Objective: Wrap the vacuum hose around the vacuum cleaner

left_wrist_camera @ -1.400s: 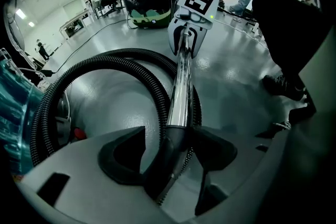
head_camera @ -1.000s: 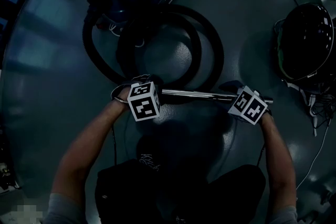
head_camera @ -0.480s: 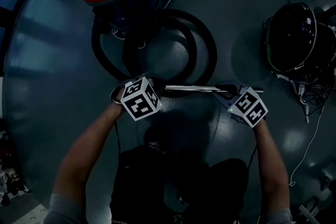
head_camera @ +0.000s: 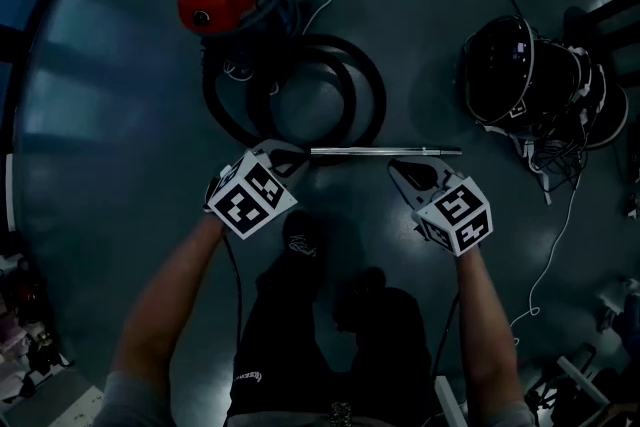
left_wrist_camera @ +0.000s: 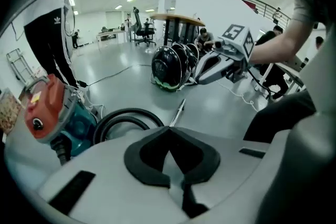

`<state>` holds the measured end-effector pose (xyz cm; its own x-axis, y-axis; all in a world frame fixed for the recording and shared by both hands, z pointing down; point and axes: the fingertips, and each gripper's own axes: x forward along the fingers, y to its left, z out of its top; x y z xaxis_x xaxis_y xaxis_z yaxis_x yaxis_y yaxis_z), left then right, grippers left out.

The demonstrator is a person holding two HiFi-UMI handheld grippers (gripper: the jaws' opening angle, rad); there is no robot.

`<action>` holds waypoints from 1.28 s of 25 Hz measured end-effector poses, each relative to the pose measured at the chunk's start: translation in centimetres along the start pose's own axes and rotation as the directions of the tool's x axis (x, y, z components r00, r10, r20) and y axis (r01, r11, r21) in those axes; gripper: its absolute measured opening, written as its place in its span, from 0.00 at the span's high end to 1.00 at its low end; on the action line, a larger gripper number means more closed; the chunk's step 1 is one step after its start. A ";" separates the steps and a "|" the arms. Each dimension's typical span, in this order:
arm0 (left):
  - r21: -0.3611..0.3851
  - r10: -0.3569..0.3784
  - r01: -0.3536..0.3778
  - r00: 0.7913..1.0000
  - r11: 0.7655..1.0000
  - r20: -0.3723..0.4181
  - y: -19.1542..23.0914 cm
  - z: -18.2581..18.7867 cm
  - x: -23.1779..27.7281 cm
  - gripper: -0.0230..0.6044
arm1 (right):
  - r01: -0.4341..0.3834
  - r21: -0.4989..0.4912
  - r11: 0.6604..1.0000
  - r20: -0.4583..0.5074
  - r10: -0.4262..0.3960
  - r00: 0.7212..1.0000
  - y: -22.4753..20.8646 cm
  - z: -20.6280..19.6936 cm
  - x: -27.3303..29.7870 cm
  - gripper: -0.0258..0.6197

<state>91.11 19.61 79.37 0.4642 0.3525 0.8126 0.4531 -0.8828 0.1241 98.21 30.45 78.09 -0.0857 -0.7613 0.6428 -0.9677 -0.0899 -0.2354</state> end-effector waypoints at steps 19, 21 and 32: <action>-0.272 0.172 -0.071 0.913 0.960 0.371 -20.4 18.6 -31.8 0.95 | -0.074 0.054 0.996 0.308 0.054 0.950 24.1 19.5 -29.3 0.95; -0.286 0.185 -0.071 0.900 0.956 0.395 -21.5 18.9 -34.6 0.95 | -0.088 0.050 0.995 0.338 0.066 0.939 26.6 21.0 -30.7 0.95; -0.248 0.180 -0.058 0.844 0.967 0.505 -26.3 15.7 -48.3 0.95 | 0.042 -0.010 0.999 0.438 -0.034 0.898 39.2 27.8 -34.1 0.95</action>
<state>68.72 30.69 27.89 0.8577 0.2955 0.4207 0.2226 -0.9511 0.2142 69.78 35.03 26.72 0.0593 -0.9621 0.2661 -0.9727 -0.1156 -0.2011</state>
